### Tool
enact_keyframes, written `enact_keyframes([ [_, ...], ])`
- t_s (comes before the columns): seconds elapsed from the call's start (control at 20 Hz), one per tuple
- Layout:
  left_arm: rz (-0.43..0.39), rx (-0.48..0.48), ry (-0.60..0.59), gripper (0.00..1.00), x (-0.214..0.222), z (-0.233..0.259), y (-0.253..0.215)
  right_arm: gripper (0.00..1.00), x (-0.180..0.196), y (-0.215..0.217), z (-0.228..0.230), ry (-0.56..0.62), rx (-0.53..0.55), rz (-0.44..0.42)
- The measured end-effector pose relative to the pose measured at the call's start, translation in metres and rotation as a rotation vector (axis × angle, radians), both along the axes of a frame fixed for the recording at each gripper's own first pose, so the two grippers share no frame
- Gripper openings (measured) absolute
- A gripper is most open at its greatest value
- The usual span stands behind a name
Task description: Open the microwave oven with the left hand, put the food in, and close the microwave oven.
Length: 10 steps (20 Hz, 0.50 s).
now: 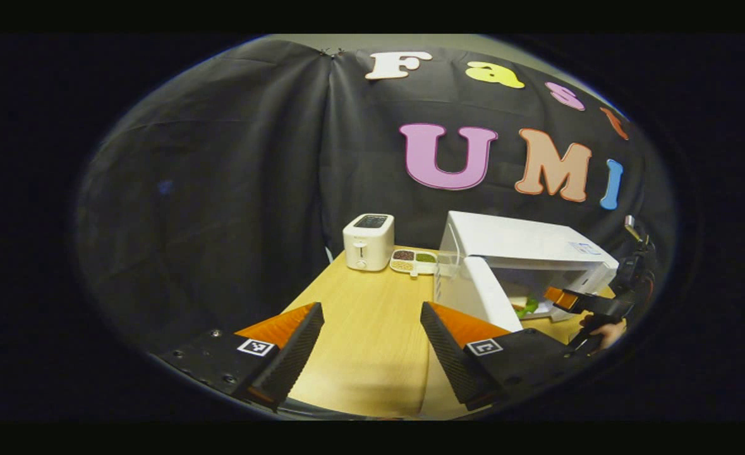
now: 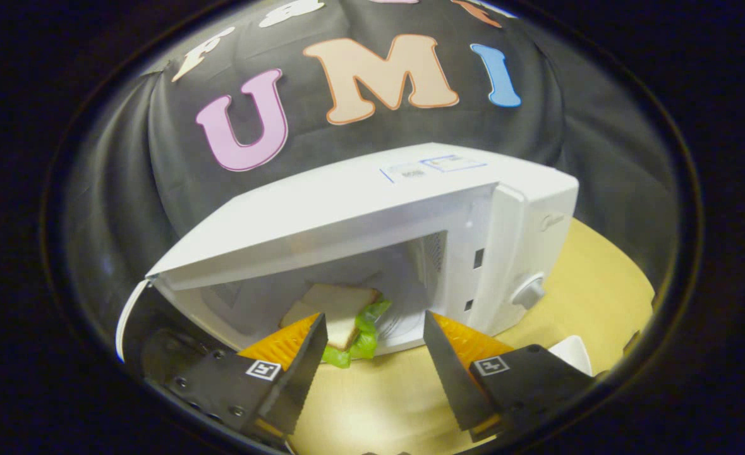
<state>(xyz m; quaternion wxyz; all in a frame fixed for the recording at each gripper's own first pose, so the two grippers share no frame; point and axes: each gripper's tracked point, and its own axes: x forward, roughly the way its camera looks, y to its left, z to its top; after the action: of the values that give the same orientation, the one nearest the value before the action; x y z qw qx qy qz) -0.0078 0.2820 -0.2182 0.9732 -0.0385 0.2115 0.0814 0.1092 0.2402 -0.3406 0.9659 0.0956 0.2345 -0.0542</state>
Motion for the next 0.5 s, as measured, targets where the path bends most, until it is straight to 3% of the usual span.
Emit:
enact_keyframes([
  [0.1, -0.044, -0.008, -0.003, 0.93, -0.004, -0.001, -0.006, 0.92, -0.014, -0.004, 0.016, -0.027, -0.026, -0.001],
  [0.15, -0.067, -0.01, -0.006, 0.92, -0.007, -0.002, -0.009, 0.99, -0.022, -0.005, 0.024, -0.04, -0.038, -0.001],
  [0.3, -0.122, -0.012, -0.024, 0.87, -0.012, -0.001, -0.015, 0.99, -0.045, -0.008, 0.047, -0.071, -0.065, -0.015],
  [0.35, -0.143, -0.014, -0.025, 0.77, -0.016, -0.003, -0.017, 0.99, -0.051, -0.009, 0.057, -0.093, -0.069, -0.019],
  [0.4, -0.16, -0.013, -0.024, 0.72, -0.02, -0.004, -0.019, 0.92, -0.059, -0.009, 0.064, -0.108, -0.072, -0.024],
  [0.5, -0.193, -0.013, -0.022, 0.58, -0.028, -0.006, -0.02, 0.92, -0.072, -0.01, 0.078, -0.13, -0.078, -0.037],
])
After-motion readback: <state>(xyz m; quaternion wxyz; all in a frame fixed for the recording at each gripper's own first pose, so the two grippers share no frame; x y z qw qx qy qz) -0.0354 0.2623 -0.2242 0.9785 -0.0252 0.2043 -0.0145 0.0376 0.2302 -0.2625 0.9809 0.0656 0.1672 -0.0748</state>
